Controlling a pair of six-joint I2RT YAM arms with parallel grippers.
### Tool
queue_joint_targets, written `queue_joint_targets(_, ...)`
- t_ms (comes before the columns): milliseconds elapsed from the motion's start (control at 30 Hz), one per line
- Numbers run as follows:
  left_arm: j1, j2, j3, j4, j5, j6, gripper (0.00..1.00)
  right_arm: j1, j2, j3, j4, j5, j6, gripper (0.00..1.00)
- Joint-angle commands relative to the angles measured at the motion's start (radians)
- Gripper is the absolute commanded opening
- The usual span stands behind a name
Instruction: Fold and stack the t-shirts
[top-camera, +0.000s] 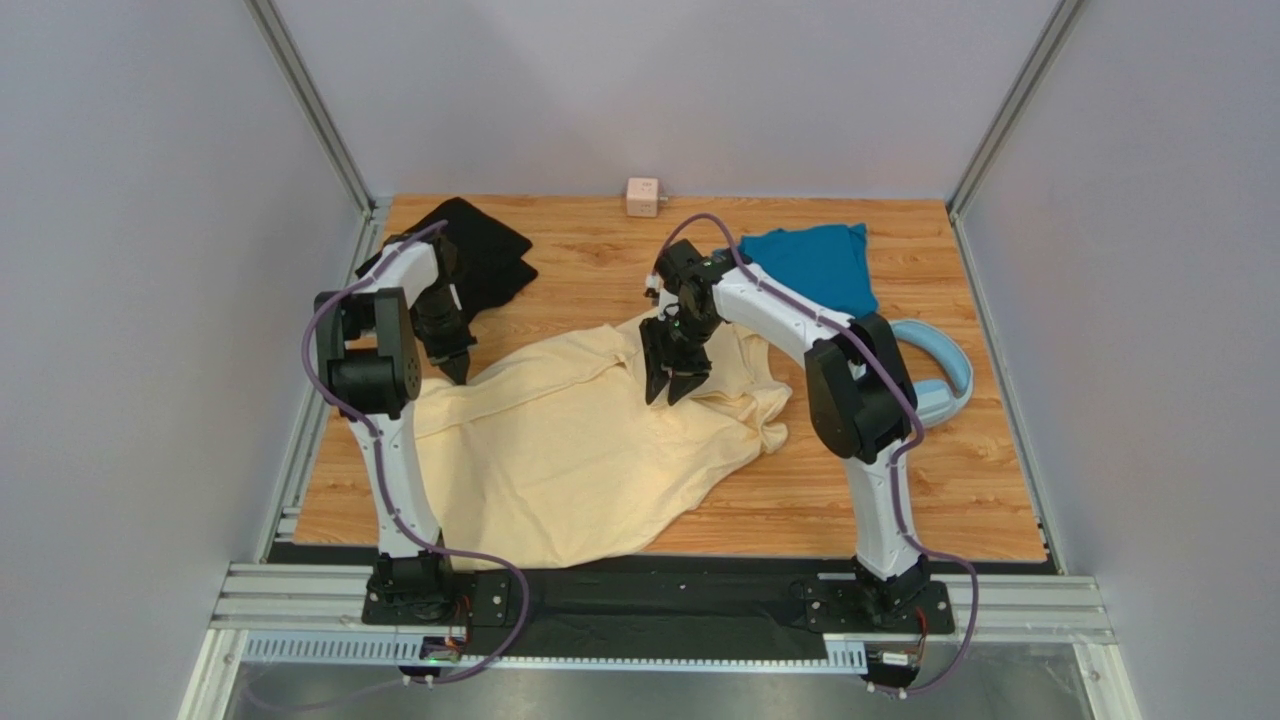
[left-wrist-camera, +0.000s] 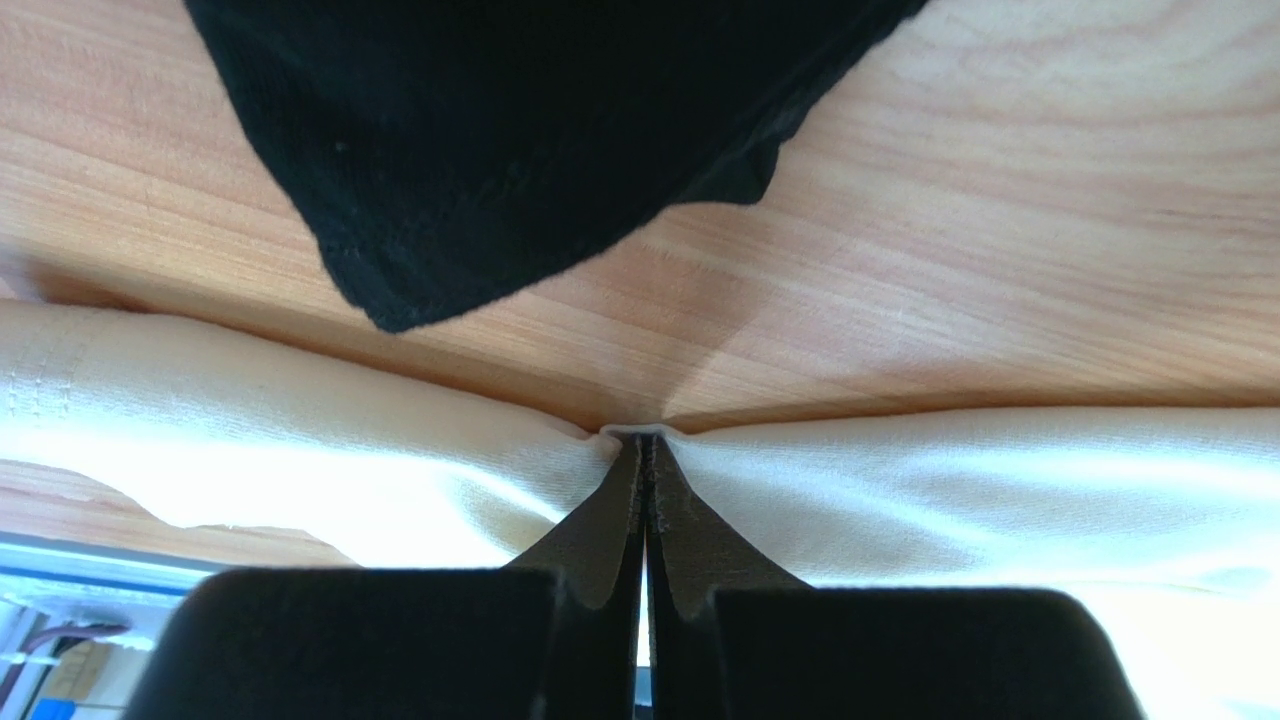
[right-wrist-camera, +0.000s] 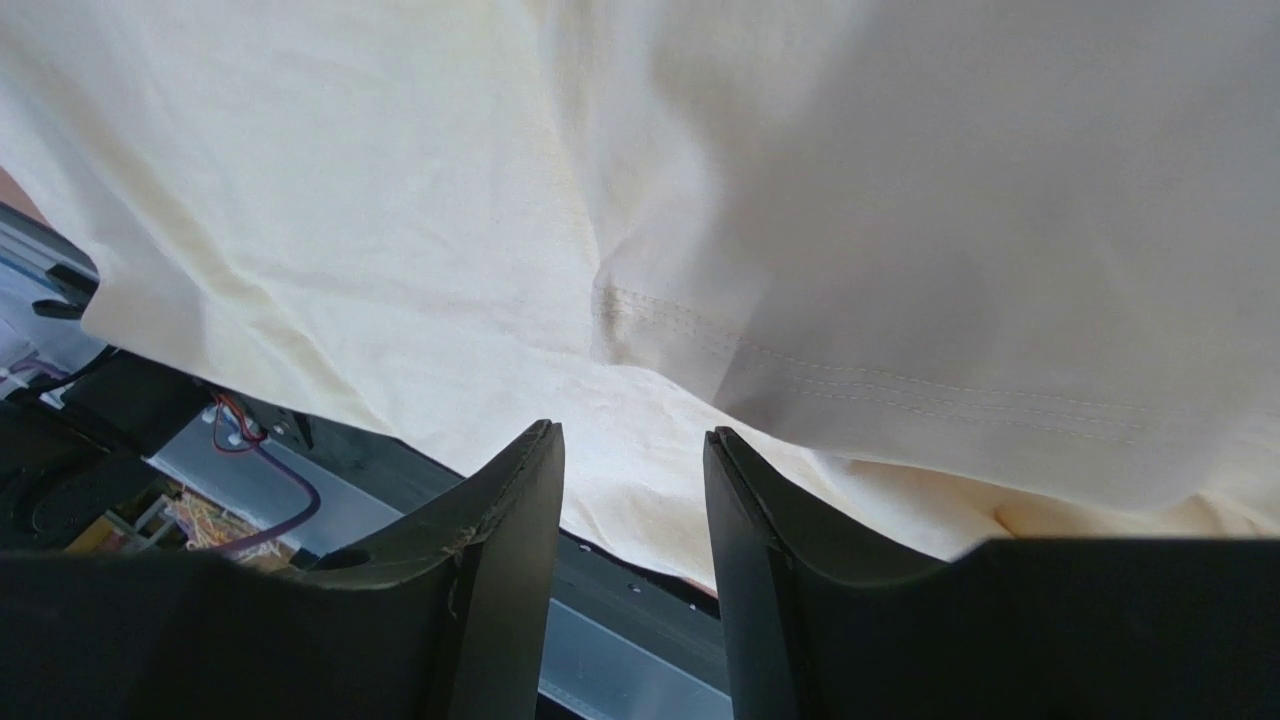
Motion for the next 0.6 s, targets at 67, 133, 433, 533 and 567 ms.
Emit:
queue_joint_targets(67,0.004,-0.076,-0.034,0.013,0.007,0.015,0.0,-0.055,-0.021,0.143,-0.009,0.088,0.022,0.45)
queue_joint_targets(133,0.006,-0.088,-0.04,0.013,0.007,0.019,0.0,-0.072,-0.01,0.183,-0.01,0.1,0.026,0.46)
queue_joint_targets(433,0.002,-0.261,-0.167,0.079,0.08,0.042,0.0,-0.168,0.198,0.412,0.0,0.178,0.029,0.44)
queue_joint_targets(533,-0.001,-0.281,-0.221,0.099,0.09,0.045,0.0,-0.181,0.276,0.478,-0.007,0.186,0.034,0.42)
queue_joint_targets(567,-0.001,-0.285,-0.245,0.103,0.085,0.048,0.0,-0.184,0.293,0.49,-0.009,0.19,0.037,0.42)
